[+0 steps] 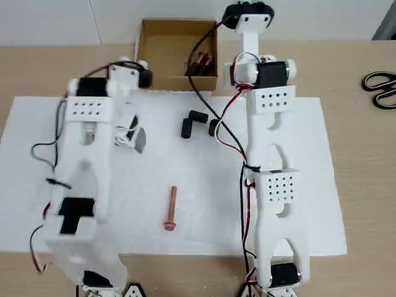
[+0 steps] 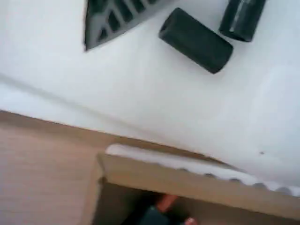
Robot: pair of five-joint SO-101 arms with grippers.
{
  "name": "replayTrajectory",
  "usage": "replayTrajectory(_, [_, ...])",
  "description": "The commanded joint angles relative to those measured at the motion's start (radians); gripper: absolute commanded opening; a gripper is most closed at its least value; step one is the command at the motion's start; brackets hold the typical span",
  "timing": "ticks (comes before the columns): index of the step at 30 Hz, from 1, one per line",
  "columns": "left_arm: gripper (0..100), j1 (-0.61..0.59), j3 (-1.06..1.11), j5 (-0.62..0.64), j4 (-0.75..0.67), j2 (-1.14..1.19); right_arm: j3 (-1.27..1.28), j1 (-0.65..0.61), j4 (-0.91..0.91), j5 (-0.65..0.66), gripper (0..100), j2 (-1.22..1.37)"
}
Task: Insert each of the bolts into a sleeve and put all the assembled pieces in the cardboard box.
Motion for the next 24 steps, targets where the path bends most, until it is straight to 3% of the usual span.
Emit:
replayTrajectory(1, [19, -0.009, 0.036, 0.014, 0.023, -0.146, 0.034, 0.008, 0.012, 0.058, 18.0, -0.085])
replayTrajectory(7, [19, 0.094, 0.243, -0.064, 0.023, -0.285, 0.138, 0.013, 0.012, 0.104, 18.0, -0.196])
replayTrajectory(16, [19, 0.253, 0.43, 0.127, -0.038, -0.285, 0.379, 0.015, 0.004, 0.107, 18.3, -0.412])
replayTrajectory(24, [19, 0.33, 0.558, 0.146, -0.078, -0.285, 0.434, 0.128, 0.004, 0.107, 18.3, -0.522])
